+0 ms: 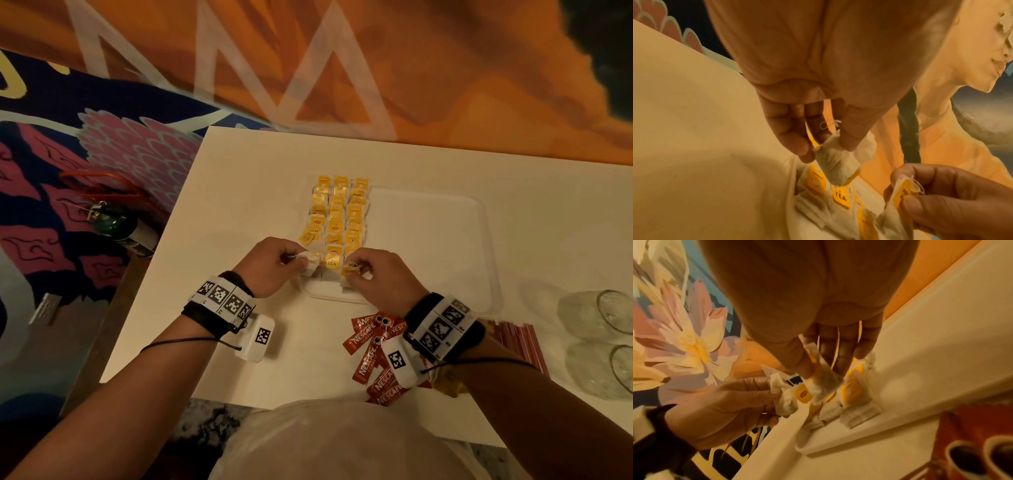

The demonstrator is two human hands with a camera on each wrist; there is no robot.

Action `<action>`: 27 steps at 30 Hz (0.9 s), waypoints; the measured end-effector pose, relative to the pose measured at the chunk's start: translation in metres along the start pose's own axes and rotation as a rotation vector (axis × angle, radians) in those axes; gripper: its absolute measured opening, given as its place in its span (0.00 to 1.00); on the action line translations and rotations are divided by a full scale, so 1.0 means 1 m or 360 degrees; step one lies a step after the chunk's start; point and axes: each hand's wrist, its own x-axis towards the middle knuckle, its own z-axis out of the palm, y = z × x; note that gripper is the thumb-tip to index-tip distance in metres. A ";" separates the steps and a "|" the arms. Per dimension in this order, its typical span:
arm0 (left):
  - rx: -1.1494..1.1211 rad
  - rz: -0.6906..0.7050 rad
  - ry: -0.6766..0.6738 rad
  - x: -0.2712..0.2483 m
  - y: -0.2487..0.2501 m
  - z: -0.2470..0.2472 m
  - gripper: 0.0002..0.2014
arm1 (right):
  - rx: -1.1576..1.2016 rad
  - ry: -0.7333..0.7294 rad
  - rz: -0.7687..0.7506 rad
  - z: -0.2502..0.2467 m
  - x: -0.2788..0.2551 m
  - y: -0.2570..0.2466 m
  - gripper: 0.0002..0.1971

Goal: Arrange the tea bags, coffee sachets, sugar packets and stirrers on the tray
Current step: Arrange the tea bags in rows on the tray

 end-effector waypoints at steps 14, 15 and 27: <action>-0.0023 -0.0001 0.0028 -0.003 -0.010 0.000 0.07 | -0.0653 -0.0253 0.0067 0.019 0.028 -0.007 0.10; -0.0023 0.0004 0.0027 -0.003 -0.010 0.000 0.07 | -0.0630 -0.0250 0.0077 0.019 0.030 -0.007 0.12; -0.0088 0.0031 0.0012 -0.001 -0.003 0.003 0.06 | -0.0606 -0.0235 0.0212 0.017 0.035 -0.009 0.14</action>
